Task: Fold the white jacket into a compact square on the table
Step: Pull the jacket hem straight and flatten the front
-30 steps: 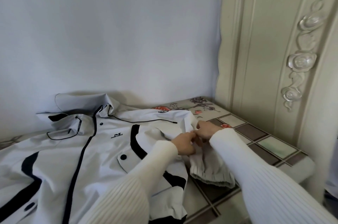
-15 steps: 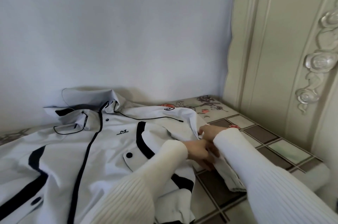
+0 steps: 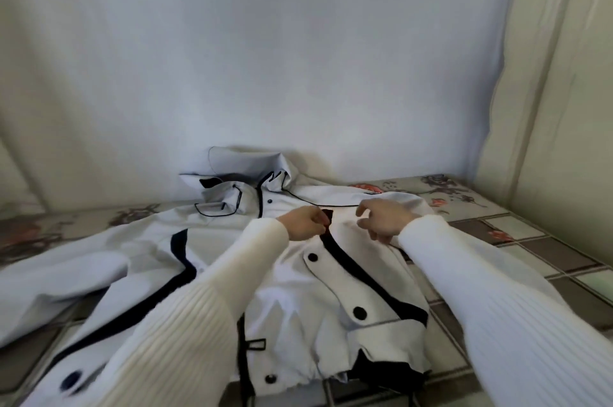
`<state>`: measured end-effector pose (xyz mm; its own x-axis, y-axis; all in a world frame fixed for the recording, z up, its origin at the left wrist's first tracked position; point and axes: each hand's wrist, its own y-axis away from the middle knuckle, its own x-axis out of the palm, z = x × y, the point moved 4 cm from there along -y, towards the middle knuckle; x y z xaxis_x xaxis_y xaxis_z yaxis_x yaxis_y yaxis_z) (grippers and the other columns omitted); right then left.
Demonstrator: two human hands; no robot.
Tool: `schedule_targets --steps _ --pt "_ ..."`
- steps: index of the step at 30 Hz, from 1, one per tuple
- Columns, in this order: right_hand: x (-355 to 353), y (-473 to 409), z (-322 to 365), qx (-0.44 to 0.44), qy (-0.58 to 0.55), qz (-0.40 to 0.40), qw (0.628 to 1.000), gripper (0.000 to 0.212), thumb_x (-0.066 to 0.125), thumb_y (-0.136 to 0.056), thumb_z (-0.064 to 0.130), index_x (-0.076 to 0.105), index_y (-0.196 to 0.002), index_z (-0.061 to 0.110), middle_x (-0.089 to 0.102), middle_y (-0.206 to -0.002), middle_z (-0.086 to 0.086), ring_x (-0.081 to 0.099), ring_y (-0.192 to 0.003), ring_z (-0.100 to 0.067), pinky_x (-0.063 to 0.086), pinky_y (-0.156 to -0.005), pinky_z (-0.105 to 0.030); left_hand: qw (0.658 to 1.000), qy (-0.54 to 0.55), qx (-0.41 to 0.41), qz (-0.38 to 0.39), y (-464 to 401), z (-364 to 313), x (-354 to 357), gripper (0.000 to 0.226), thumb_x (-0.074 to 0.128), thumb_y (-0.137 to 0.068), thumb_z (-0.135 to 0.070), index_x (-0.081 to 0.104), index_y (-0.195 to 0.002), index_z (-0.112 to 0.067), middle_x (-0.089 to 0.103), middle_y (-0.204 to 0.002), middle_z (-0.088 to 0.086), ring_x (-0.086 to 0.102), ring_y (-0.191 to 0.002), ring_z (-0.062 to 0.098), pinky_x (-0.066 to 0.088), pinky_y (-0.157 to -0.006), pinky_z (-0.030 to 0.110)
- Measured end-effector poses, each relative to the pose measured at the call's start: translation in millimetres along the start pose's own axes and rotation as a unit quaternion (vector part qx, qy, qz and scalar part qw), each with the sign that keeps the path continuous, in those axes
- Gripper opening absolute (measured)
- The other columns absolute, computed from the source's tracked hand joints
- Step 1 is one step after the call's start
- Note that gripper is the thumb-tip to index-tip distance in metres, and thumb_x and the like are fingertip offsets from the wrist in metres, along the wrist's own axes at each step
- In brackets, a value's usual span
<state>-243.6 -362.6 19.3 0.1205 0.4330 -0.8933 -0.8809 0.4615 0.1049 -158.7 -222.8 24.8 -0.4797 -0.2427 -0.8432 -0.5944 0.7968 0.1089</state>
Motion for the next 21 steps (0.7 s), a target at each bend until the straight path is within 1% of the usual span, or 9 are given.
schedule_targets --steps 2,5,9,11,13,15,17,19,21 --pt "9 1 22 -0.024 -0.006 0.006 1.0 0.027 0.045 -0.093 0.015 0.048 -0.119 0.01 0.059 -0.066 -0.007 0.045 -0.043 -0.017 0.039 -0.04 -0.019 1.0 -0.008 -0.022 -0.014 14 21 -8 0.035 0.049 -0.093 -0.012 0.053 -0.128 -0.01 0.052 -0.136 0.007 0.049 -0.126 0.023 0.038 -0.108 0.032" --pt "22 3 51 -0.06 -0.004 0.014 0.998 0.028 0.046 -0.092 0.012 0.051 -0.119 0.005 0.061 -0.076 -0.013 0.046 -0.044 -0.018 0.041 -0.044 -0.022 0.998 -0.016 -0.045 -0.027 38 45 -20 0.036 0.049 -0.094 -0.013 0.051 -0.13 -0.01 0.05 -0.138 0.008 0.048 -0.128 0.023 0.036 -0.11 0.032" --pt "39 11 85 -0.109 -0.006 0.017 0.994 0.028 0.047 -0.093 0.01 0.051 -0.12 0.006 0.067 -0.092 -0.025 0.047 -0.041 -0.013 0.04 -0.043 -0.021 0.996 -0.016 -0.07 -0.051 70 72 -39 0.037 0.048 -0.094 -0.012 0.05 -0.132 -0.009 0.05 -0.139 0.009 0.047 -0.129 0.023 0.035 -0.108 0.029" --pt "48 15 99 -0.128 -0.01 0.018 0.992 0.028 0.047 -0.092 0.009 0.051 -0.12 0.005 0.063 -0.086 -0.02 0.048 -0.037 -0.009 0.04 -0.043 -0.023 0.994 -0.015 -0.081 -0.067 85 85 -48 0.037 0.048 -0.094 -0.013 0.051 -0.131 -0.009 0.05 -0.138 0.008 0.046 -0.129 0.022 0.034 -0.108 0.029" --pt "59 19 115 -0.149 0.004 0.021 0.989 0.028 0.047 -0.092 0.011 0.052 -0.12 0.007 0.063 -0.083 -0.015 0.049 -0.039 -0.009 0.04 -0.044 -0.021 0.992 -0.012 -0.098 -0.075 104 102 -55 0.036 0.048 -0.095 -0.014 0.051 -0.131 -0.011 0.05 -0.139 0.006 0.046 -0.129 0.021 0.033 -0.107 0.028" --pt "69 24 131 -0.175 0.034 0.019 0.984 0.029 0.048 -0.092 0.012 0.054 -0.12 0.009 0.069 -0.091 -0.016 0.055 -0.055 -0.01 0.043 -0.054 -0.02 0.99 -0.014 -0.113 -0.085 124 118 -59 0.035 0.049 -0.095 -0.015 0.051 -0.13 -0.012 0.05 -0.139 0.004 0.046 -0.129 0.02 0.033 -0.108 0.029" --pt "80 30 147 -0.194 0.046 0.027 0.98 0.03 0.049 -0.091 0.013 0.055 -0.12 0.011 0.071 -0.096 -0.015 0.054 -0.077 -0.017 0.042 -0.07 -0.026 0.987 -0.016 -0.13 -0.093 146 136 -60 0.036 0.049 -0.094 -0.016 0.051 -0.13 -0.013 0.05 -0.139 0.003 0.046 -0.129 0.019 0.031 -0.11 0.029" --pt "88 36 161 -0.212 0.053 0.032 0.975 0.029 0.05 -0.09 0.013 0.056 -0.119 0.013 0.069 -0.096 -0.013 0.054 -0.084 -0.02 0.037 -0.073 -0.025 0.983 -0.024 -0.156 -0.096 168 154 -61 0.038 0.049 -0.094 -0.018 0.05 -0.131 -0.015 0.049 -0.139 0.002 0.045 -0.129 0.019 0.03 -0.11 0.029" --pt "95 42 176 -0.235 0.059 0.034 0.97 0.03 0.051 -0.09 0.012 0.056 -0.119 0.011 0.066 -0.108 -0.014 0.056 -0.093 -0.023 0.037 -0.077 -0.024 0.978 -0.023 -0.184 -0.097 187 170 -61 0.039 0.049 -0.094 -0.019 0.049 -0.132 -0.016 0.048 -0.14 0.002 0.045 -0.13 0.019 0.03 -0.111 0.03"
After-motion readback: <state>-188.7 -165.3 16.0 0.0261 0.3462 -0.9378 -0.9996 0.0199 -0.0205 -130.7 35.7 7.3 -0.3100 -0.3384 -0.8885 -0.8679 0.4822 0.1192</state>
